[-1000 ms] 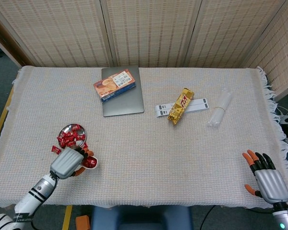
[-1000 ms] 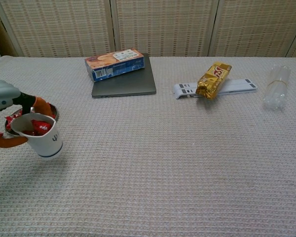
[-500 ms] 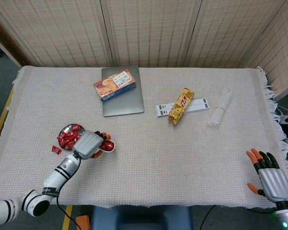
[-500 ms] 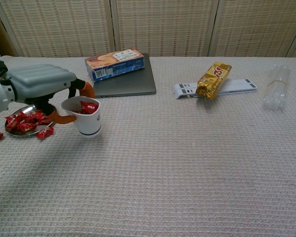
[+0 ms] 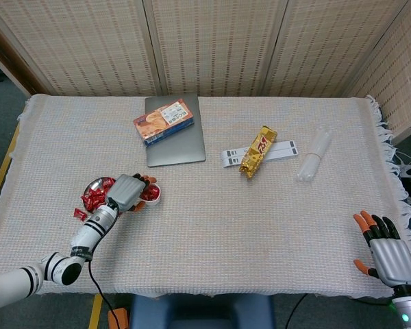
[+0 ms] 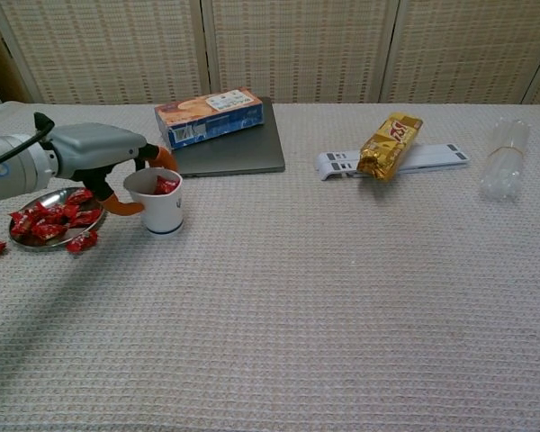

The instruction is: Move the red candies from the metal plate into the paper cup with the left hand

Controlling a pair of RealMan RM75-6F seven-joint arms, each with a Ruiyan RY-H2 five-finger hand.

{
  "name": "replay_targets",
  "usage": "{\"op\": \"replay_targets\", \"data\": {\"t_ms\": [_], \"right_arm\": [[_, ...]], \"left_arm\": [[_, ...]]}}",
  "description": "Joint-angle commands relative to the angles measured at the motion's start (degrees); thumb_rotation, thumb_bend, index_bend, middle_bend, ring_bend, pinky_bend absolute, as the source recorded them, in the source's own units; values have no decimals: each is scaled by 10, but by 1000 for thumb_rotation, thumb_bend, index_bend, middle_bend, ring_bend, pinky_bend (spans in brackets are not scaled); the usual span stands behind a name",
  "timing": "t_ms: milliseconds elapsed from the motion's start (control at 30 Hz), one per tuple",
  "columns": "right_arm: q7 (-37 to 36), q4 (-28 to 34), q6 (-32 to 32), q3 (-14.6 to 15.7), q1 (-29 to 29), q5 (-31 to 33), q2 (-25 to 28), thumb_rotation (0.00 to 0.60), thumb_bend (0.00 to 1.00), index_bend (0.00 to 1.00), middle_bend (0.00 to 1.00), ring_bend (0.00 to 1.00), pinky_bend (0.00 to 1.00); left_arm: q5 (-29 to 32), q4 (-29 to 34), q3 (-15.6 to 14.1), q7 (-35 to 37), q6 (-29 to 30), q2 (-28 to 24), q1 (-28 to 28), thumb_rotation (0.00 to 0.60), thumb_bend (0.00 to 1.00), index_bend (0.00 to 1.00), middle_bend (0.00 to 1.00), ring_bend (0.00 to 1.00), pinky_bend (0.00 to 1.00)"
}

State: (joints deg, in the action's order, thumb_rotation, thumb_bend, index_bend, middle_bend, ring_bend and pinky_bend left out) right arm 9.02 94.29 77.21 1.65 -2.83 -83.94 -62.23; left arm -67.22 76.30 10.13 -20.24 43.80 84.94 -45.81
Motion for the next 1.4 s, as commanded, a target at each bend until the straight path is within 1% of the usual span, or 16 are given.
{"op": "replay_targets", "data": {"t_ms": [33, 100, 233, 367, 467, 567, 633, 667, 733, 767, 800, 933, 1033, 1100, 1233, 1400], "right_arm": [[2, 1, 0, 0, 0, 0, 0, 600, 111, 0, 0, 0, 0], [3, 1, 0, 1, 0, -1, 0, 600, 111, 0, 0, 0, 0], [3, 2, 4, 2, 1, -4, 0, 600, 111, 0, 0, 0, 0], [2, 4, 9, 5, 3, -12, 1, 600, 111, 0, 0, 0, 0], [-3, 3, 12, 7, 5, -18, 3, 600, 111, 0, 0, 0, 0], [-9, 3, 15, 10, 6, -25, 5, 600, 111, 0, 0, 0, 0], [-13, 3, 16, 11, 6, -30, 6, 600, 111, 0, 0, 0, 0], [-17, 3, 17, 13, 5, -35, 7, 600, 111, 0, 0, 0, 0], [-20, 2, 21, 15, 6, -42, 8, 600, 112, 0, 0, 0, 0], [-22, 2, 24, 16, 7, -46, 8, 600, 111, 0, 0, 0, 0], [-24, 2, 26, 17, 8, -49, 9, 600, 111, 0, 0, 0, 0], [-26, 2, 28, 18, 9, -53, 9, 600, 111, 0, 0, 0, 0], [-29, 1, 29, 22, 9, -62, 10, 600, 111, 0, 0, 0, 0], [-34, 1, 34, 25, 10, -71, 13, 600, 111, 0, 0, 0, 0], [-34, 0, 32, 27, 10, -74, 13, 600, 111, 0, 0, 0, 0], [-30, 2, 29, 28, 9, -74, 12, 600, 111, 0, 0, 0, 0]], "left_arm": [[-4, 7, -3, 4, 7, -7, 1, 600, 363, 110, 148, 174, 1000], [-10, 21, -8, 7, 17, -19, 5, 600, 364, 77, 114, 150, 1000], [-18, 53, -17, 13, 35, -45, 17, 600, 366, 34, 82, 140, 1000], [-35, 85, -28, 23, 69, -73, 39, 600, 364, 26, 73, 140, 989], [-51, 108, -39, 33, 116, -106, 71, 600, 363, 53, 93, 158, 950], [-58, 119, -60, 45, 150, -135, 108, 600, 365, 94, 150, 213, 969], [-63, 117, -74, 53, 165, -142, 128, 600, 366, 107, 176, 238, 982], [-69, 110, -82, 61, 187, -139, 145, 600, 367, 117, 204, 271, 988], [-86, 78, -90, 75, 246, -114, 181, 600, 364, 131, 263, 336, 995], [-97, 50, -96, 82, 278, -95, 201, 600, 363, 139, 285, 356, 998], [-102, 30, -102, 85, 292, -82, 213, 600, 364, 145, 301, 363, 999], [-104, 3, -109, 88, 300, -66, 226, 600, 363, 163, 308, 343, 1000], [-98, -48, -118, 93, 292, -39, 241, 600, 362, 217, 310, 332, 1000], [-89, -96, -120, 101, 276, -14, 248, 600, 360, 258, 314, 331, 1000], [-99, -154, -123, 114, 265, 15, 252, 600, 360, 247, 305, 314, 1000], [-108, -197, -119, 102, 254, 40, 248, 600, 360, 238, 266, 311, 1000]]}}
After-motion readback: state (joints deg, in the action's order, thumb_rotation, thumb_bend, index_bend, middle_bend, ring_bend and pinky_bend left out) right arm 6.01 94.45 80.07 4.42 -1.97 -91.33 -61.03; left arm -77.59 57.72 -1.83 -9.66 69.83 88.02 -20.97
